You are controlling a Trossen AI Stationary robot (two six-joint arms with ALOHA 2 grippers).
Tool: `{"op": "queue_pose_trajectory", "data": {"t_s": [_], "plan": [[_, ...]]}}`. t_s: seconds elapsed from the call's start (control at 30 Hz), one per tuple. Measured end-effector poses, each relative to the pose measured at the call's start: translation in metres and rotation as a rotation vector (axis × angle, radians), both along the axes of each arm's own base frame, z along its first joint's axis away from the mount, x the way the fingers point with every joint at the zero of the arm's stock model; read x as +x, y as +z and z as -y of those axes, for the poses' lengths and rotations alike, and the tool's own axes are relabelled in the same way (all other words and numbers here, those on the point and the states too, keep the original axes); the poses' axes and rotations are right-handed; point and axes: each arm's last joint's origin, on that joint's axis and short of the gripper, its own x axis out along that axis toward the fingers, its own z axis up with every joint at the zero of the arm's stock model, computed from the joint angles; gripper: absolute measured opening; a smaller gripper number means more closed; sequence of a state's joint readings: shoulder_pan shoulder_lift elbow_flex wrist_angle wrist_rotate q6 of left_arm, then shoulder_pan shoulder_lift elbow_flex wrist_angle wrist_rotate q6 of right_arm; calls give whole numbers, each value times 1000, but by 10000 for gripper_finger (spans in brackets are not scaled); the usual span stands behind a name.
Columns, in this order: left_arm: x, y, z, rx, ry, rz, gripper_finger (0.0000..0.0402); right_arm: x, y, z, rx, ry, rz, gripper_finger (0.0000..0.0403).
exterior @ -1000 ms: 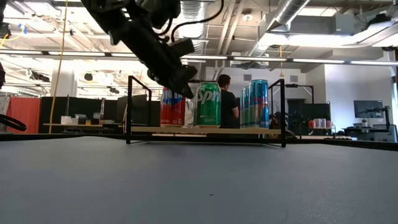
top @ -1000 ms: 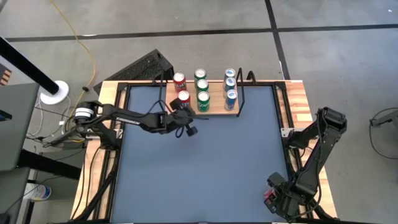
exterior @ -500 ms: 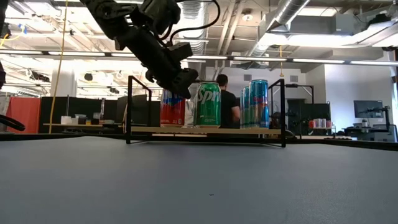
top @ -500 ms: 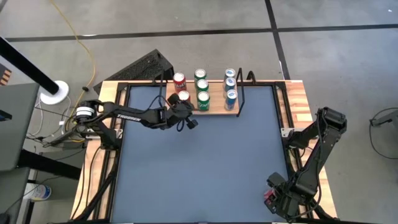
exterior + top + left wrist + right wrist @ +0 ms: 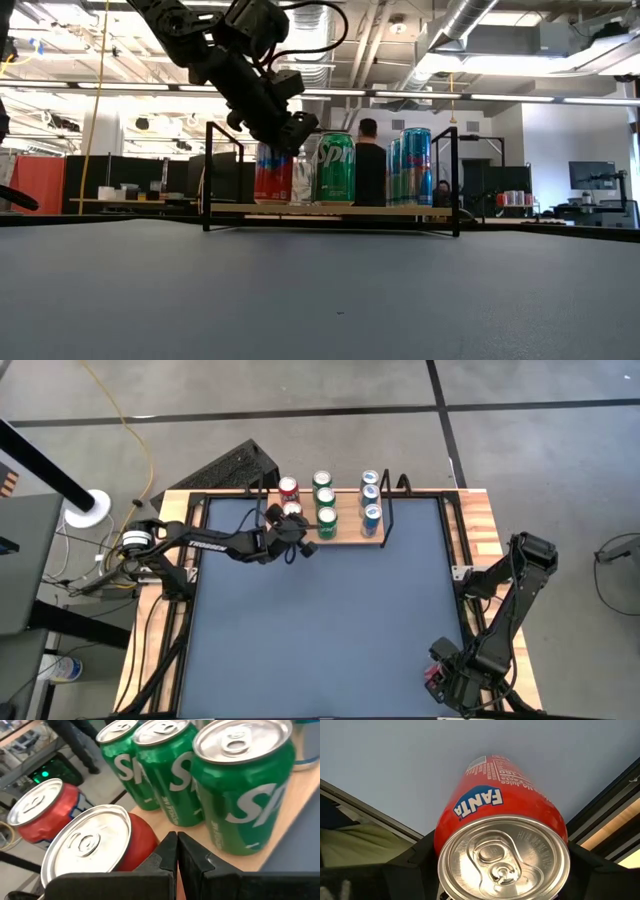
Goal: Place canned beverage on shelf
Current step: Put the top red soda can on the shelf aligned with the other red soda can
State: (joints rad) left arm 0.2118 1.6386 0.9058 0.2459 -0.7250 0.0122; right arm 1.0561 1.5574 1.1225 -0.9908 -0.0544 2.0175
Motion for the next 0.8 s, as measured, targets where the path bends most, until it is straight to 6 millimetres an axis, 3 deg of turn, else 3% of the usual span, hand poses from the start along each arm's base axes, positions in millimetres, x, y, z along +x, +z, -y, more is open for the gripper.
{"op": "queue_pose_trajectory", "data": {"t_s": [0.8], "plan": [[-7, 0, -18, -7, 124, 41, 0, 0, 0, 0, 4, -1, 2, 282]]}}
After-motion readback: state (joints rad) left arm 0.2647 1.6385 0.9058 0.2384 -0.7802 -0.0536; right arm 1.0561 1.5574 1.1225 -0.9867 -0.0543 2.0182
